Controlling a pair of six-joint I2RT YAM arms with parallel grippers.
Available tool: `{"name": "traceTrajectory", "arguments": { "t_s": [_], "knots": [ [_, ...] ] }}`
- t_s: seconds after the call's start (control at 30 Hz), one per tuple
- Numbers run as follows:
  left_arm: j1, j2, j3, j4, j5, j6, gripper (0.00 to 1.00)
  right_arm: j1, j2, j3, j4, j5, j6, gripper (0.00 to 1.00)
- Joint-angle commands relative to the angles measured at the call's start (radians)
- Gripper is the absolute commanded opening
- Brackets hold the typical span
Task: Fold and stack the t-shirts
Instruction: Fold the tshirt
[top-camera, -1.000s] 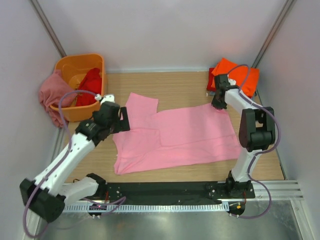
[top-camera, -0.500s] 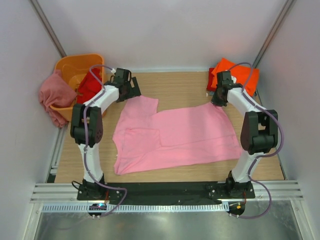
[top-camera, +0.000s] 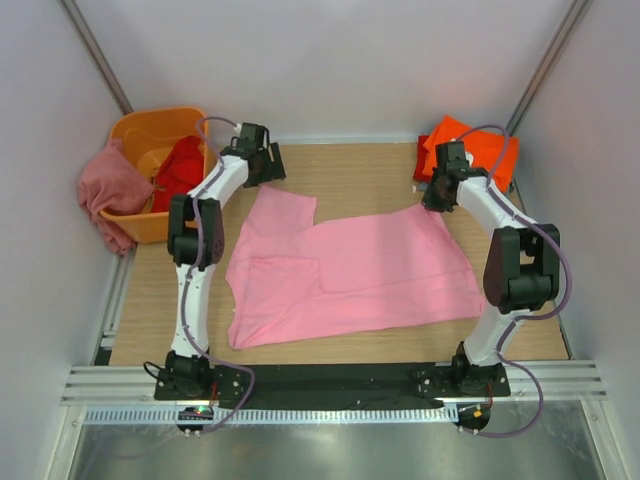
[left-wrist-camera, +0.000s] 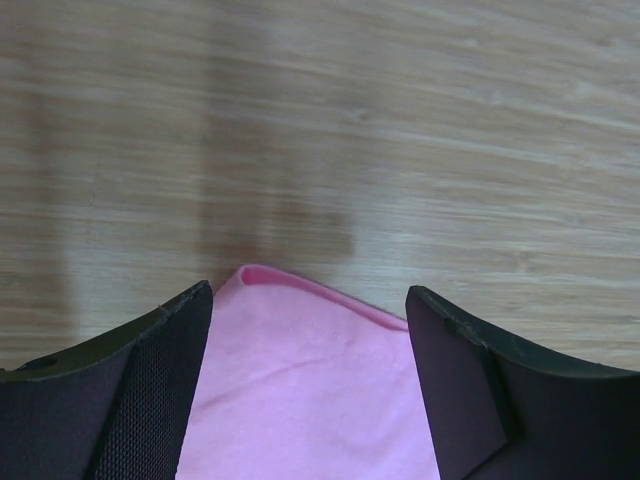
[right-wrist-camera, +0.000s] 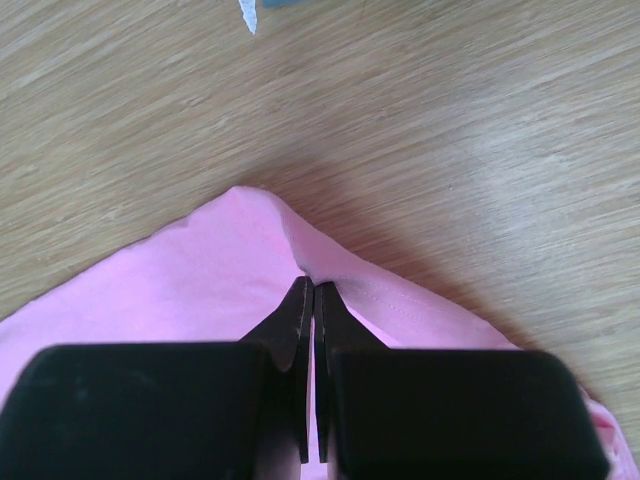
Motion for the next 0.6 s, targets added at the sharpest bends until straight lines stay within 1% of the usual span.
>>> {"name": "traceTrajectory", "arguments": {
  "t_s": [0.0, 0.23, 0.33, 0.37, 0.43, 0.47, 0.5, 0.57],
  "knots": [
    [0.001, 0.031, 0.019, -0.073, -0.038, 0.009, 0.79, -0.005, -0.044, 0.003, 0.027, -0.008, -0.009, 0.01],
    [-0.019, 0.030, -0.056, -0.059, -0.088, -0.016, 0.71, -0.008, -0.041, 0.003, 0.032, -0.013, -0.009, 0.01],
    [-0.032, 0.042, -0.053, -0.051, -0.111, -0.011, 0.59, -0.009, -0.037, 0.003, 0.035, -0.016, -0.009, 0.01],
    [-0.032, 0.046, -0.044, -0.050, -0.112, -0.011, 0.51, -0.009, -0.037, 0.003, 0.035, -0.017, -0.009, 0.01],
    [-0.035, 0.057, -0.035, -0.051, -0.112, -0.011, 0.38, -0.011, -0.035, 0.002, 0.035, -0.014, -0.009, 0.01],
    [-0.036, 0.059, -0.030, -0.050, -0.112, -0.011, 0.27, -0.011, -0.034, 0.000, 0.036, -0.014, -0.009, 0.01],
    [-0.036, 0.057, -0.027, -0.050, -0.115, -0.013, 0.21, -0.011, -0.034, 0.000, 0.038, -0.011, -0.009, 0.01],
    [-0.041, 0.054, -0.025, -0.053, -0.122, -0.005, 0.13, -0.011, -0.029, -0.001, 0.041, -0.011, -0.007, 0.01]
  ]
}}
